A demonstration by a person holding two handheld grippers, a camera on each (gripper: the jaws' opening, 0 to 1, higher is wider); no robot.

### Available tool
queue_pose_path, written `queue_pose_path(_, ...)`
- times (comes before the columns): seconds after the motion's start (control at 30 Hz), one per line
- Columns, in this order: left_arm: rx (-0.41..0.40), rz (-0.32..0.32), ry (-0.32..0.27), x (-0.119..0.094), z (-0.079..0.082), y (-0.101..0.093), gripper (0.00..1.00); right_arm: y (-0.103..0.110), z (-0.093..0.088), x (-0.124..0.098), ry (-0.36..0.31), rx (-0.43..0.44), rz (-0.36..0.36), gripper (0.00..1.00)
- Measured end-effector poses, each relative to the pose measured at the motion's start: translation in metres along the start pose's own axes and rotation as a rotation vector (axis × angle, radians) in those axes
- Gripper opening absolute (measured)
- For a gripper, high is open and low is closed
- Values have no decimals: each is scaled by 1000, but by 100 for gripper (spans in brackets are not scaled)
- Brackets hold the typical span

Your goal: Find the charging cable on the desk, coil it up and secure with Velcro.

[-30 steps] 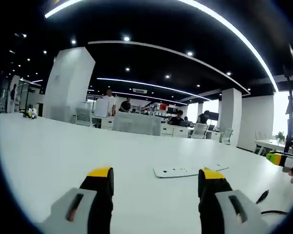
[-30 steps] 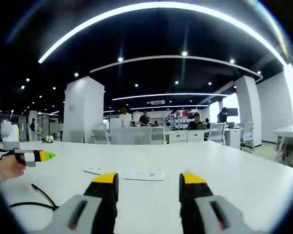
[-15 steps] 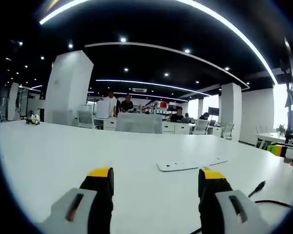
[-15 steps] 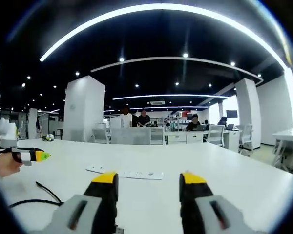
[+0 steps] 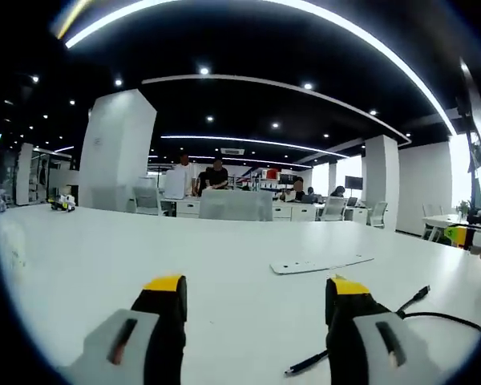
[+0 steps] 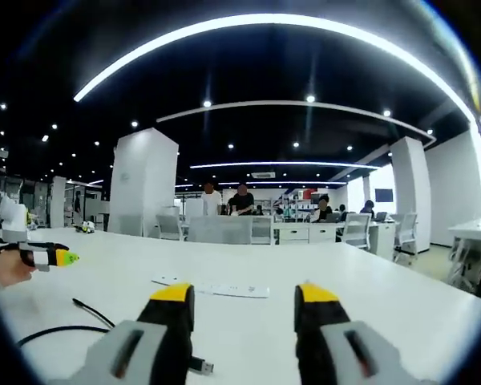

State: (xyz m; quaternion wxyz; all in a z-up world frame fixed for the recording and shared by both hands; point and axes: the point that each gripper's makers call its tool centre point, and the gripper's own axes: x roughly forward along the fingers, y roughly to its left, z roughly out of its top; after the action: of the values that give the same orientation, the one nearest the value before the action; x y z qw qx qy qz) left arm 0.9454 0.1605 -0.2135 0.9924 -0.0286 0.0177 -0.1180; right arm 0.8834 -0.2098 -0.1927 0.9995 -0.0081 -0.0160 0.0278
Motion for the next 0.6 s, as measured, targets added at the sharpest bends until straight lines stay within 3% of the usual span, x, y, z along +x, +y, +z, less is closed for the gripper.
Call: queue_pose_path(0.6, 2, -8, 6, -2, -4, 1, 70, -2, -4, -1, 16, -2, -3, 50)
